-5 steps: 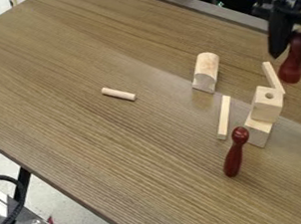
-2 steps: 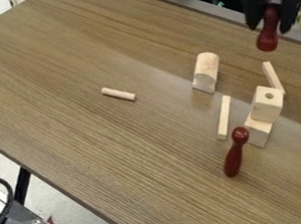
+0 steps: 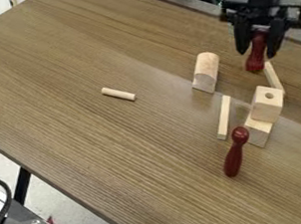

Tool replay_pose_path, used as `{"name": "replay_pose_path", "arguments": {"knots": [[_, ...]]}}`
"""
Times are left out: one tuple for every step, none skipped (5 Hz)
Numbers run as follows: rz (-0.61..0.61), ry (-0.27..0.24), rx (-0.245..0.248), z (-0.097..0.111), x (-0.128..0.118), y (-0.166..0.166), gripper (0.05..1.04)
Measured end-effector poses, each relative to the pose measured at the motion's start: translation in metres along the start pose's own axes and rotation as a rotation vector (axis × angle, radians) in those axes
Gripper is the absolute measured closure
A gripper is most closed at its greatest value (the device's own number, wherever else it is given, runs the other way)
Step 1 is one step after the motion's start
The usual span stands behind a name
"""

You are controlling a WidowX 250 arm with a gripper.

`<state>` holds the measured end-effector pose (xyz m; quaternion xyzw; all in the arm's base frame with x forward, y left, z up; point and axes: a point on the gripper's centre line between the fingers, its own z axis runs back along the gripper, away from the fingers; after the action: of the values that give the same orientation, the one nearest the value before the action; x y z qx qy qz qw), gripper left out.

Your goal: Removed the brown chess from the cube with a hole and put it on the table

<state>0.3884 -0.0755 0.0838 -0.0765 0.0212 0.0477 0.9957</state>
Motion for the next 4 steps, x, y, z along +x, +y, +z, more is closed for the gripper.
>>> {"name": "replay_pose_path", "arguments": {"knots": [[-0.006,-0.038,0.062,-0.02,0.007,0.006,0.567],[-0.014,-0.077,0.09,-0.028,0.012,0.013,0.567],[-0.011,-0.102,0.079,-0.029,0.015,0.012,0.567],[-0.013,-0.109,0.051,-0.03,0.016,0.01,0.51]]}}
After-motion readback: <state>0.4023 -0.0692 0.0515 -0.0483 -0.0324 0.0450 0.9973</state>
